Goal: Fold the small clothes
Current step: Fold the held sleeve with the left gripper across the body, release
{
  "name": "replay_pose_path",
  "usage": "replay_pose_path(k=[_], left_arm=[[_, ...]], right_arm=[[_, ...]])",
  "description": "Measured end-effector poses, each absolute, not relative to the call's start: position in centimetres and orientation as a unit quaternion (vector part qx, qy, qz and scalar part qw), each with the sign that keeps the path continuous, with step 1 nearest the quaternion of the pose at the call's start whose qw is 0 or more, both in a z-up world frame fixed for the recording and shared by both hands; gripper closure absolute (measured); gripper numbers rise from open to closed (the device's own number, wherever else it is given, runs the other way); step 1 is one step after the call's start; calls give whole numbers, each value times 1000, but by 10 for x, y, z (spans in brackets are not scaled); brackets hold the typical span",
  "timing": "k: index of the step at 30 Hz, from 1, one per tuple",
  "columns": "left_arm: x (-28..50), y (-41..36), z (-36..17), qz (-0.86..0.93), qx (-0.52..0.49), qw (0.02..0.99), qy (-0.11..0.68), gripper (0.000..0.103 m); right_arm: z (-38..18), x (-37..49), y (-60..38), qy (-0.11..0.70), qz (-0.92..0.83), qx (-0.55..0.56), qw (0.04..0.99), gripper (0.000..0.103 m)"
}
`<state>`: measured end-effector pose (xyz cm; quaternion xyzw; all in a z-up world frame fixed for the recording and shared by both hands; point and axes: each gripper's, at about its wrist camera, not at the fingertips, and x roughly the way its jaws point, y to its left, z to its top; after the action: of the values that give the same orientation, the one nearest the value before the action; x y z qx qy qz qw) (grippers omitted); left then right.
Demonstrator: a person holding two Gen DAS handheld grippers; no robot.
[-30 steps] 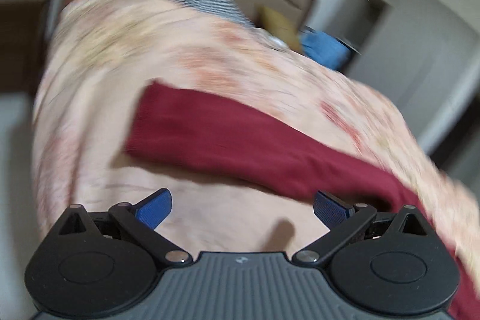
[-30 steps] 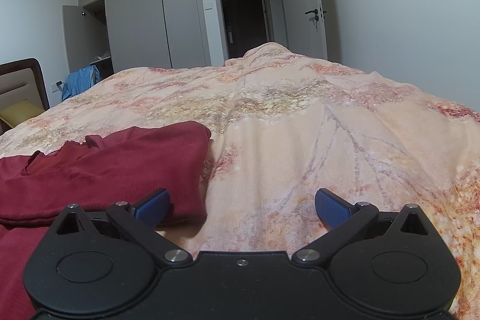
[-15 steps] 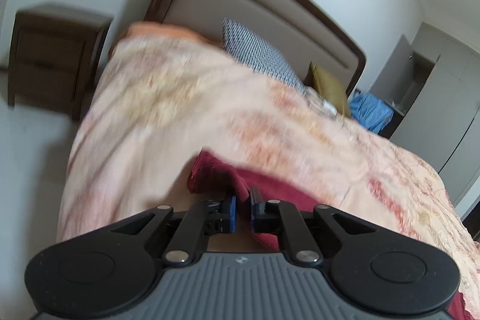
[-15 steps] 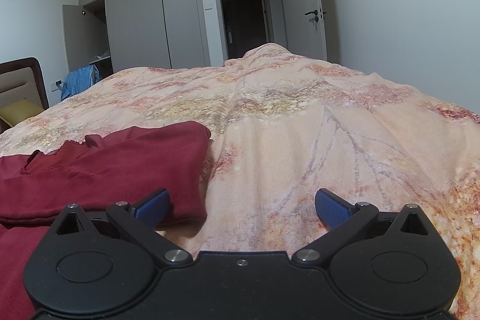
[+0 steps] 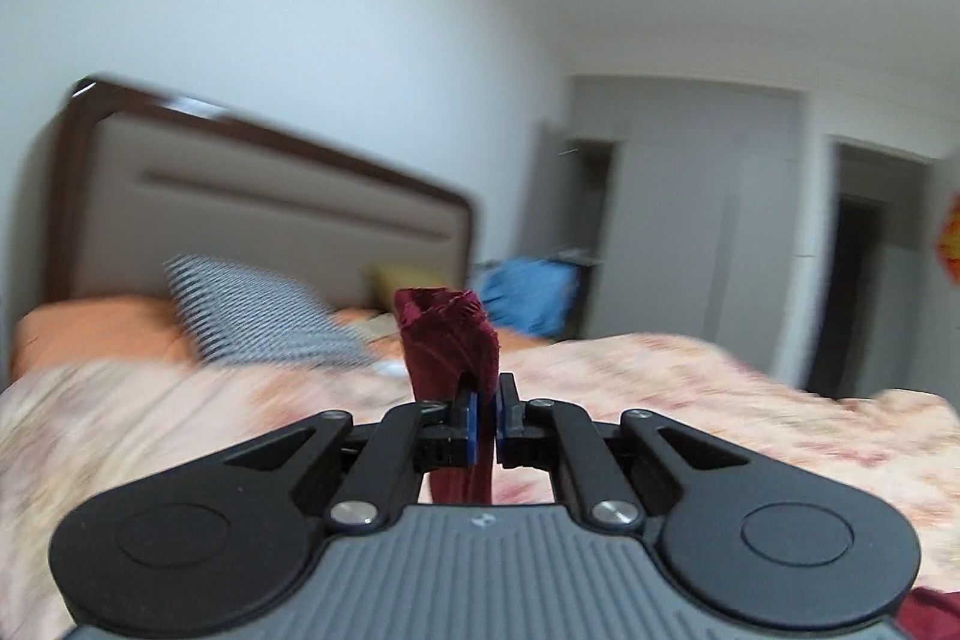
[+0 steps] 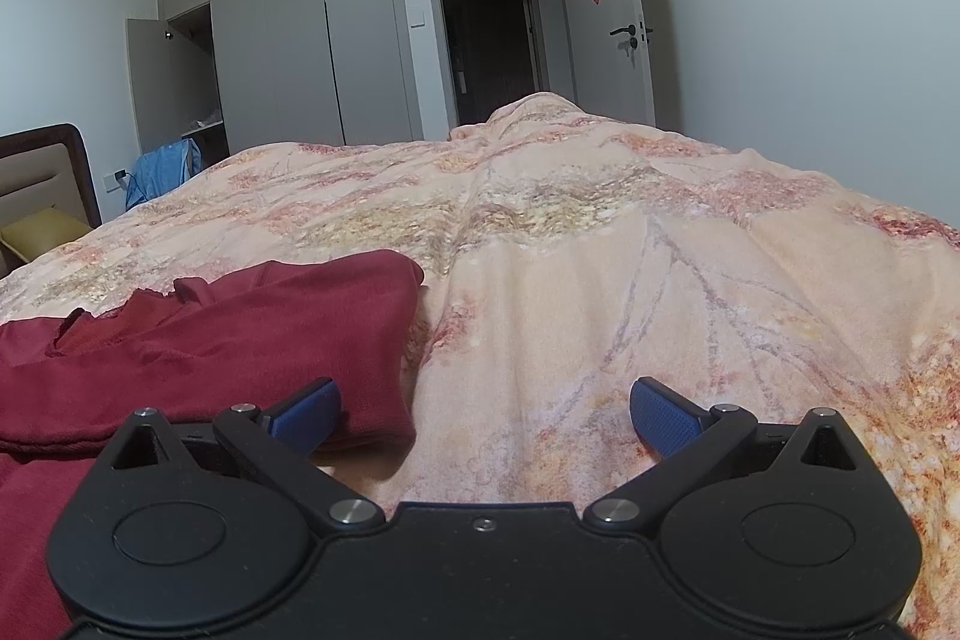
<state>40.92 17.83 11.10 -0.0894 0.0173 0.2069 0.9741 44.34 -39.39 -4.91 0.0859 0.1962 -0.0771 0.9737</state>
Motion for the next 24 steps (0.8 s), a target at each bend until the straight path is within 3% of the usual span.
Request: replay_pose_path(k=[6, 11, 17, 24], left_arm=[[453, 92, 140, 89, -67, 994, -11, 97], [488, 13, 127, 1, -57, 998, 10, 97], [517, -70, 64, -72, -35, 994, 70, 97], [519, -112, -20, -128, -16, 977, 173, 97]], right_arm=[[-49, 441, -395, 190, -75, 93, 975, 0], [-50, 441, -397, 187, -70, 102, 974, 0], [-51, 440, -401, 183, -64, 115, 974, 0], [-53, 440, -403, 182, -60, 123, 974, 0]])
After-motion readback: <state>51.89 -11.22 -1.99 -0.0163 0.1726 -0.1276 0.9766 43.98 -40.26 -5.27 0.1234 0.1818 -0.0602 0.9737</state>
